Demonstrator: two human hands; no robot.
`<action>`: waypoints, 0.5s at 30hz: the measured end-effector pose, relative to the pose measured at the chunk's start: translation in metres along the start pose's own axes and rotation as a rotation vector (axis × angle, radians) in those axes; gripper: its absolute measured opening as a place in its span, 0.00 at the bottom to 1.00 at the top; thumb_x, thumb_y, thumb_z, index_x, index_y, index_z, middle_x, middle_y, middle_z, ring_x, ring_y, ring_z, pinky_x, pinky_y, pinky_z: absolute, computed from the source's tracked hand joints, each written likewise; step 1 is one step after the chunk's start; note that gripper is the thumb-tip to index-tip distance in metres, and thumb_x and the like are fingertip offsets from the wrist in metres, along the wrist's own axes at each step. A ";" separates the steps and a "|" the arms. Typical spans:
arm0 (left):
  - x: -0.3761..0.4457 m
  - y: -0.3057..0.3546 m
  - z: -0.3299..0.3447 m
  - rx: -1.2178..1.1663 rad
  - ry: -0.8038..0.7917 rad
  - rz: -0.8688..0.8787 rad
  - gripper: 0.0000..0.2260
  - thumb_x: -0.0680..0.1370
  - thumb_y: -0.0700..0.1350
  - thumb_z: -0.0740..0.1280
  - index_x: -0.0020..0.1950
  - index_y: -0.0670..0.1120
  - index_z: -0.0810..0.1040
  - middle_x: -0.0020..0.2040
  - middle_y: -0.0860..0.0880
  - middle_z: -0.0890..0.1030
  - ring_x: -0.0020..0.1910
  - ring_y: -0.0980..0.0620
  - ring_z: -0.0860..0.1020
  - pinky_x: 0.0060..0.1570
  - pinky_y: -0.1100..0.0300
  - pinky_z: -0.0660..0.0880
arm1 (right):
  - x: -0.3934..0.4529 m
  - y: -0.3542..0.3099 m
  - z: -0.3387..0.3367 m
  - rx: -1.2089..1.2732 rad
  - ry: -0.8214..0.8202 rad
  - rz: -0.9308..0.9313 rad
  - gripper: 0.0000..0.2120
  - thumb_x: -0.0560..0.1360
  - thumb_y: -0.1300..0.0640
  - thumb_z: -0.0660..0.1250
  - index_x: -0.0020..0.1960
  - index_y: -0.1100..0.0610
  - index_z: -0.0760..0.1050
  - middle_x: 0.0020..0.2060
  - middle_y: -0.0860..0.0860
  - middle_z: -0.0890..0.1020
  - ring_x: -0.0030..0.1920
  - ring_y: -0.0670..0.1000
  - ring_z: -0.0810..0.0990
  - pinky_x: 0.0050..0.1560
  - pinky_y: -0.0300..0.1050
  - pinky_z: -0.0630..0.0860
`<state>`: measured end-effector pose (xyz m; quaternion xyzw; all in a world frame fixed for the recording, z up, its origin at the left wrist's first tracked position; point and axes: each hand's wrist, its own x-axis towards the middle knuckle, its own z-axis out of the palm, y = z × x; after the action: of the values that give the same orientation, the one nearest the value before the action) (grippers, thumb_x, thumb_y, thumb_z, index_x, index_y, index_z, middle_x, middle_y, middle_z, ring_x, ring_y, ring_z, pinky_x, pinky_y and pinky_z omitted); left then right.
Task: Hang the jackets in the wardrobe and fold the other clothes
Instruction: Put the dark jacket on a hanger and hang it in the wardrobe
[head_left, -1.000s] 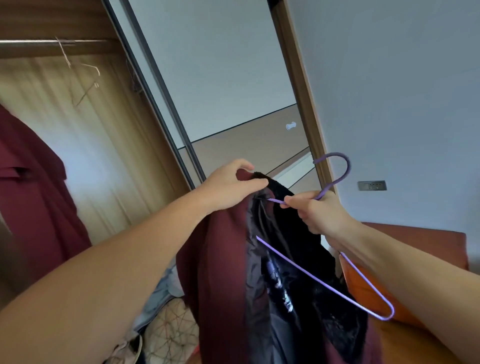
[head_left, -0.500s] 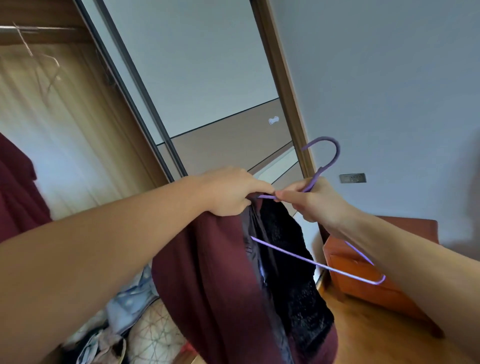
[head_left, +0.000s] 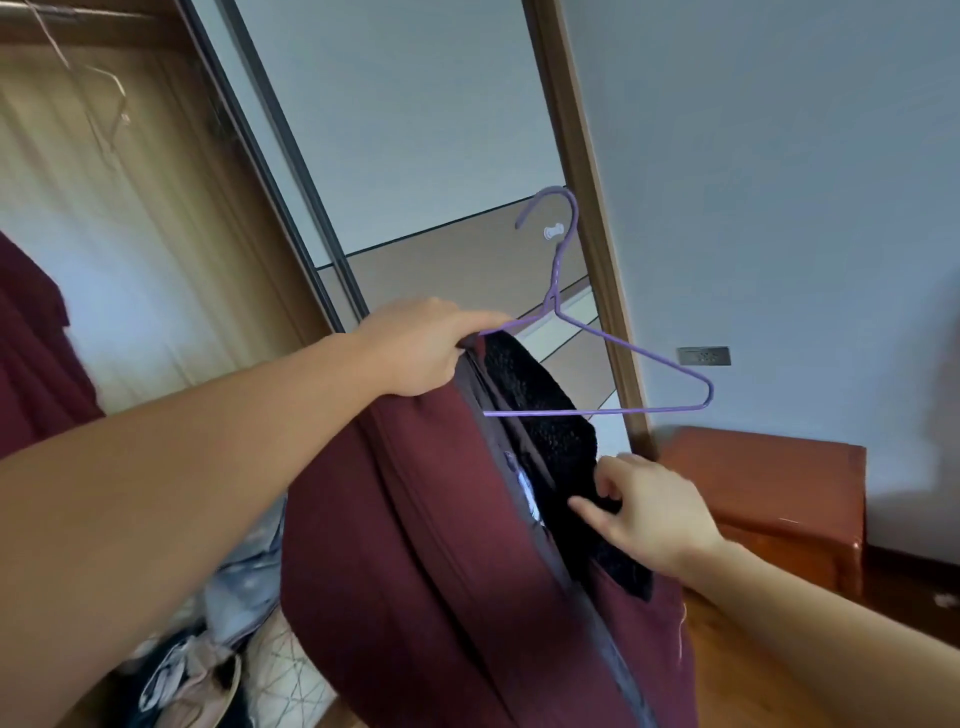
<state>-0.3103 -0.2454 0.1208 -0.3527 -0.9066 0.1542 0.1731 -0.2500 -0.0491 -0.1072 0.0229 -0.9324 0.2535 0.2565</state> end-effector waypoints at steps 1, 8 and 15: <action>-0.001 -0.003 -0.003 0.005 0.025 -0.010 0.31 0.78 0.38 0.58 0.75 0.65 0.60 0.59 0.46 0.77 0.55 0.42 0.75 0.50 0.47 0.74 | -0.003 0.002 0.011 -0.018 -0.101 0.096 0.19 0.71 0.34 0.64 0.49 0.48 0.66 0.46 0.44 0.73 0.44 0.51 0.74 0.38 0.46 0.68; -0.036 -0.025 -0.017 0.047 0.162 0.004 0.30 0.79 0.40 0.58 0.76 0.66 0.58 0.54 0.50 0.76 0.55 0.44 0.74 0.47 0.52 0.72 | 0.024 0.003 0.040 -0.008 -0.240 0.229 0.27 0.70 0.51 0.66 0.67 0.47 0.61 0.58 0.51 0.73 0.57 0.58 0.75 0.47 0.50 0.75; -0.104 -0.061 0.008 0.047 0.205 -0.064 0.35 0.78 0.40 0.60 0.73 0.72 0.50 0.46 0.52 0.71 0.45 0.41 0.76 0.38 0.54 0.68 | 0.078 0.020 -0.014 -0.050 -0.160 0.140 0.06 0.71 0.54 0.65 0.47 0.50 0.78 0.44 0.53 0.81 0.47 0.60 0.79 0.43 0.47 0.74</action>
<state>-0.2779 -0.3611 0.1165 -0.3333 -0.8911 0.1329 0.2779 -0.3147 -0.0187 -0.0678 -0.0286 -0.9553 0.2448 0.1635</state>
